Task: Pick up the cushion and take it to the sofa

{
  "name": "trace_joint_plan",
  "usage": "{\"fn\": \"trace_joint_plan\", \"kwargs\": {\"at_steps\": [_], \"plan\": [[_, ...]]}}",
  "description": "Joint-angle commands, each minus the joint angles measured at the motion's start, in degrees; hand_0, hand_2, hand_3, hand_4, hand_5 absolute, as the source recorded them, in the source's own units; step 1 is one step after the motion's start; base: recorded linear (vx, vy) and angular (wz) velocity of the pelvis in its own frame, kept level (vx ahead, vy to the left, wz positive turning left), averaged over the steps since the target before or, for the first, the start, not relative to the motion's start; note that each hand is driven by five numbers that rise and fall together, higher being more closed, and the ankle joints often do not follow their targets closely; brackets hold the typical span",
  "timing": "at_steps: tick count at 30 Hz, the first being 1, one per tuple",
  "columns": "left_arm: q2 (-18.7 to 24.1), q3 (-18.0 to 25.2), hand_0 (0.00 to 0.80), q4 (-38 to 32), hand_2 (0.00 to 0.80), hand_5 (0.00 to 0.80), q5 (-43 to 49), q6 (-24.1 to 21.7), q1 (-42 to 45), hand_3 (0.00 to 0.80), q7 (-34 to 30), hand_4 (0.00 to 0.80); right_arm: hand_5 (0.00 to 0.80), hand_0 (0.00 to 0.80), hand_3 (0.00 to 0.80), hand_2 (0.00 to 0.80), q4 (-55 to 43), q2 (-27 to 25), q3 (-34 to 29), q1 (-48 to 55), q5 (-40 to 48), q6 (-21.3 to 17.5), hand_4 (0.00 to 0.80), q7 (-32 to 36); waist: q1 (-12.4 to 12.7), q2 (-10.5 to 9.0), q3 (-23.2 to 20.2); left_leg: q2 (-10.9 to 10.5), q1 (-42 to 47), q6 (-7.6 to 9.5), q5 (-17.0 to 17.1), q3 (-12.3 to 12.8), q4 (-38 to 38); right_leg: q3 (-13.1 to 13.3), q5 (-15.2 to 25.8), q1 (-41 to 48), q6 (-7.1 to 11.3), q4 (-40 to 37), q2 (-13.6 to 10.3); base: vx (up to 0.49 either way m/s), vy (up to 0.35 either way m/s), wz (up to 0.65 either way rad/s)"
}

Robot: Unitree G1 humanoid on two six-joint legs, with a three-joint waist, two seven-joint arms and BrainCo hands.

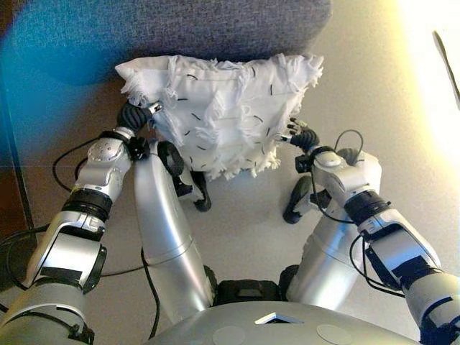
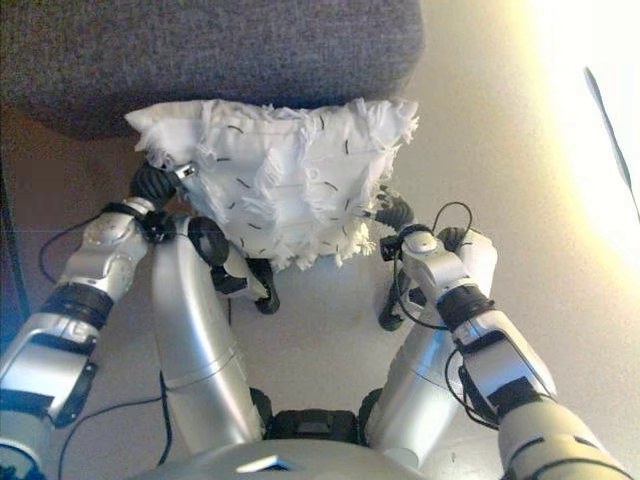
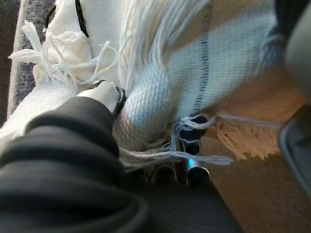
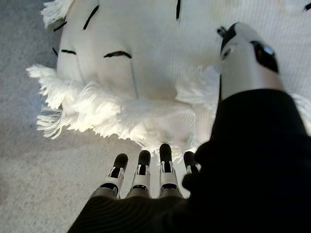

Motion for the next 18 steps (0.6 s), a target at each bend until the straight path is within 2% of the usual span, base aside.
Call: {"fn": "trace_joint_plan", "kwargs": {"at_steps": [1, 10, 18], "plan": [[-10.85, -5.69, 0.8, -7.39, 0.8, 0.8, -1.01, -2.98, 4.16, 0.8, -3.3, 0.8, 0.0, 0.0, 0.0, 0.0, -1.73, -0.94, -0.14, -2.53, 2.43, 0.65, 0.0, -2.21, 0.48, 3.37, -0.71, 1.17, 0.73, -7.07, -4.51, -11.53, -0.79, 11.64, 8.52, -0.31, 0.83, -8.32, -0.34, 0.0, 0.0, 0.0], [-10.13, -7.17, 0.8, -9.57, 0.8, 0.8, -3.6, -1.96, 4.07, 0.8, -3.92, 0.8, 0.0, 0.0, 0.0, 0.0, 0.44, 0.88, 0.47, -5.63, 3.92, 0.26, 0.0, -2.51, 1.41, 4.14, -0.71, 0.26, 0.73, -7.41, -4.85, -12.13, 0.14, 12.04, 7.95, -0.31, 0.62, -6.8, -0.6, 0.007, -0.013, 0.06], [-10.58, -7.65, 0.8, -10.72, 0.8, 0.8, -5.65, -3.24, 4.64, 0.8, -4.92, 0.8, 0.0, 0.0, 0.0, 0.0, 0.97, 1.49, 1.12, -6.73, 4.9, 1.7, 0.0, -7.67, 2.05, 4.58, -0.71, 0.02, 0.73, -6.96, -5.11, -11.67, 0.47, 11.87, 6.78, -0.3, -0.14, -5.24, -1.49, 0.01, 0.001, 0.06]]}}
